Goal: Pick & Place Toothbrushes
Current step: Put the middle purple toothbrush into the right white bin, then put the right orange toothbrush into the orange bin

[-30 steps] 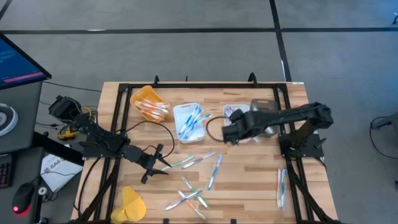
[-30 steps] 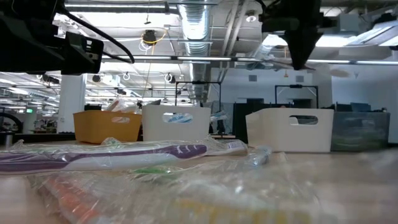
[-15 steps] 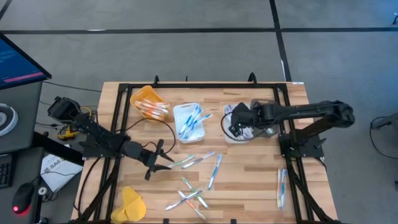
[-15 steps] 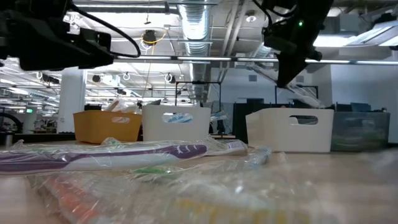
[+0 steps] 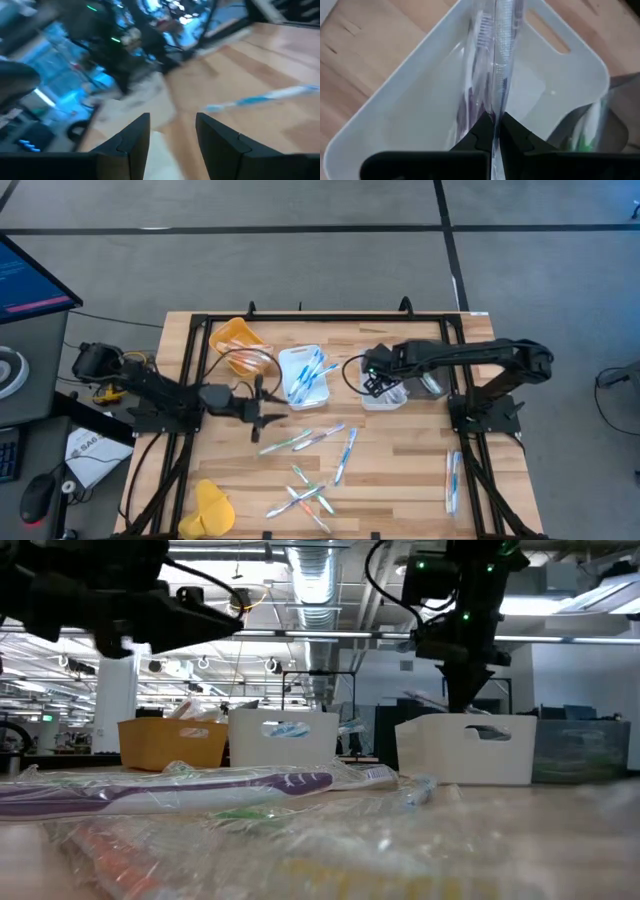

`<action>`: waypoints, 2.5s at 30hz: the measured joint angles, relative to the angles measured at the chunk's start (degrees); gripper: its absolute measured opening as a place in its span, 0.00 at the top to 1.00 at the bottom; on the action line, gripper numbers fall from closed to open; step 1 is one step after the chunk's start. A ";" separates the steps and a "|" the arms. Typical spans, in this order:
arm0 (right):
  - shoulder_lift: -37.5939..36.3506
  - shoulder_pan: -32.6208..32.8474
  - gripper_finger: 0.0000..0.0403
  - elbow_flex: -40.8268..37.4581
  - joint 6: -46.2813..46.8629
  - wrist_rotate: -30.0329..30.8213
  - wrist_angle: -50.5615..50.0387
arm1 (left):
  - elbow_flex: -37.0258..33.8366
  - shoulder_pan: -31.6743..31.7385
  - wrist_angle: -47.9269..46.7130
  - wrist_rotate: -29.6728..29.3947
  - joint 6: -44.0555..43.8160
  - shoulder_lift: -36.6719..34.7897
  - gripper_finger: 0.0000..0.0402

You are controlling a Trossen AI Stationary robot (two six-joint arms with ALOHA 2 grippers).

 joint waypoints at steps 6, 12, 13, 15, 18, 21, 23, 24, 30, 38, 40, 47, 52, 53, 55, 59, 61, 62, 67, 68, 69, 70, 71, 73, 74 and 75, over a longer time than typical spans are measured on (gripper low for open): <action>0.71 -1.07 0.99 0.02 1.80 -5.04 2.71 | 0.00 6.32 5.46 0.10 1.01 0.00 0.62; 0.31 -1.14 0.99 0.00 4.33 -6.37 2.47 | 0.00 10.00 5.78 0.35 1.04 0.00 0.62; 0.31 -1.11 0.99 0.02 5.13 -6.39 2.56 | 0.00 10.49 5.96 0.33 1.03 0.00 0.62; 0.31 -0.81 0.99 0.02 6.62 -6.51 2.46 | 0.00 11.27 6.02 0.33 1.03 0.00 0.62; 0.31 -0.04 0.99 0.02 9.29 -7.37 1.63 | 0.00 12.14 6.07 0.33 1.03 0.00 0.62; 0.34 0.69 0.99 0.02 12.23 -7.46 -0.40 | 0.00 12.46 6.04 0.31 1.02 0.00 0.62; 0.86 1.05 0.98 0.02 13.61 -7.47 -0.94 | 0.00 12.45 6.00 0.35 0.73 0.00 0.62; 0.95 1.07 0.98 0.00 14.27 -7.49 -1.24 | 0.00 12.45 5.96 0.50 0.64 0.00 0.62; 2.20 0.01 0.97 0.07 16.28 -9.19 -1.99 | 0.00 12.45 5.86 0.85 0.62 0.00 0.62; 5.41 0.63 0.86 0.02 14.95 -10.83 -1.84 | 0.02 12.45 6.91 1.47 0.62 0.00 0.62; 6.44 0.47 0.80 0.11 15.14 -10.85 -1.57 | 0.02 12.45 8.17 1.65 0.78 0.00 0.62; 7.34 -1.14 0.60 2.22 8.20 -13.46 -3.10 | 0.04 12.45 10.05 1.81 5.27 0.00 0.62; 5.29 -0.97 0.50 6.84 8.11 -14.39 -7.53 | 0.10 12.45 10.68 1.78 10.67 0.00 0.62; 4.79 -0.81 0.48 7.80 8.11 -14.39 -9.19 | 0.20 12.45 10.68 1.81 11.23 0.00 0.62; 3.90 -0.09 0.46 9.80 8.55 -14.37 -11.74 | 0.40 12.45 10.74 1.79 11.44 0.00 0.62; 1.22 3.25 0.43 11.96 10.59 -14.35 -16.77 | 0.61 12.45 10.90 1.79 11.50 0.00 0.62; -0.16 5.81 0.43 11.93 12.46 -14.33 -17.97 | 0.61 12.45 10.90 1.79 11.11 0.00 0.62; -0.76 7.39 0.43 11.93 13.73 -14.26 -18.34 | 0.61 12.45 10.90 1.79 11.05 0.00 0.62; -2.11 16.77 0.43 11.93 19.87 -13.89 -18.73 | 0.61 12.25 10.24 3.37 7.25 0.00 0.62; -2.09 18.81 0.43 11.93 21.04 -13.89 -18.65 | 0.61 12.20 9.87 5.17 6.15 0.00 0.62; -2.05 20.86 0.43 11.93 22.25 -13.89 -18.58 | 0.61 12.16 9.83 7.24 5.40 0.00 0.62; -2.00 22.95 0.44 11.92 23.46 -13.89 -18.60 | 0.61 12.16 9.93 9.04 5.19 0.00 0.62; -2.00 24.98 0.44 11.91 25.23 -13.89 -18.65 | 0.61 12.14 9.93 10.72 5.16 0.00 0.62; -2.00 28.62 0.44 11.91 31.33 -13.89 -18.74 | 0.61 12.12 9.93 12.37 5.37 0.01 0.62; -2.00 30.21 0.44 11.91 34.95 -13.92 -18.74 | 0.61 12.12 9.93 12.52 5.33 0.01 0.62; -1.98 31.88 0.44 11.91 38.57 -13.91 -18.87 | 0.61 12.12 9.91 13.28 5.29 0.02 0.62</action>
